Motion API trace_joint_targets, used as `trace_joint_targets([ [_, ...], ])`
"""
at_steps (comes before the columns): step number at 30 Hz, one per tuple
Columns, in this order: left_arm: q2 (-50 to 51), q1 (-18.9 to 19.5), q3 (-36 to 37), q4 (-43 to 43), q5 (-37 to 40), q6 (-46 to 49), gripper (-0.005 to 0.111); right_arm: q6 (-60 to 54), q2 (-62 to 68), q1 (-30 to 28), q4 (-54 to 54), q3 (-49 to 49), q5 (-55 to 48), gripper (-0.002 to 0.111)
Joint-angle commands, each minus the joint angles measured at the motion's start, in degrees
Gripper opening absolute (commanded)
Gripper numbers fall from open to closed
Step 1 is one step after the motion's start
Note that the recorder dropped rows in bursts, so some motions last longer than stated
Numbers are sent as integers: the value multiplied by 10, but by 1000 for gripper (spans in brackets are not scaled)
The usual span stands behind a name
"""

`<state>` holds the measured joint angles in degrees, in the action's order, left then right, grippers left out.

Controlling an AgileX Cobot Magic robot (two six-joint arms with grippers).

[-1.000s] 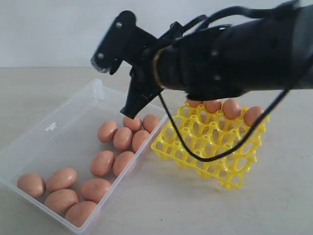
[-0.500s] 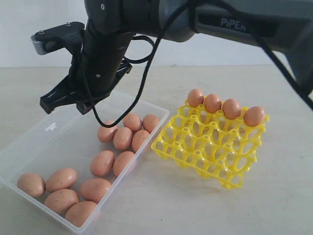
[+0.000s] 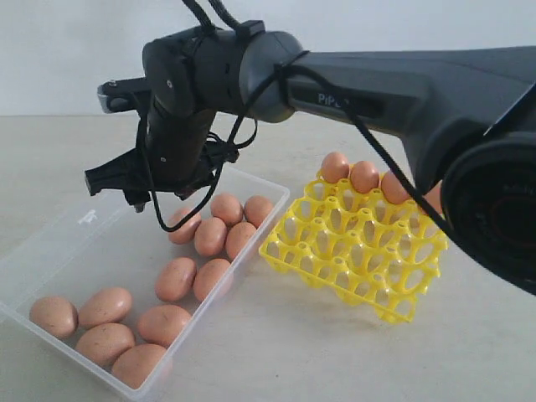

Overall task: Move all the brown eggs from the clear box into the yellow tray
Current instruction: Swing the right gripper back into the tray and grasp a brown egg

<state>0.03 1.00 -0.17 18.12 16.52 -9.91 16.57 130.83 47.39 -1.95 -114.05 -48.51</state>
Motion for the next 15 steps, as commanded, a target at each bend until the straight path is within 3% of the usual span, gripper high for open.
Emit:
trace_joint_targets([
  [1,0,-2,2,-1,-2,-4,1,39,18,-17,13,-4,-12,57],
  [15,0,-2,2,-1,-4,-4,1,75,81,-42,-69,-4,59,57],
])
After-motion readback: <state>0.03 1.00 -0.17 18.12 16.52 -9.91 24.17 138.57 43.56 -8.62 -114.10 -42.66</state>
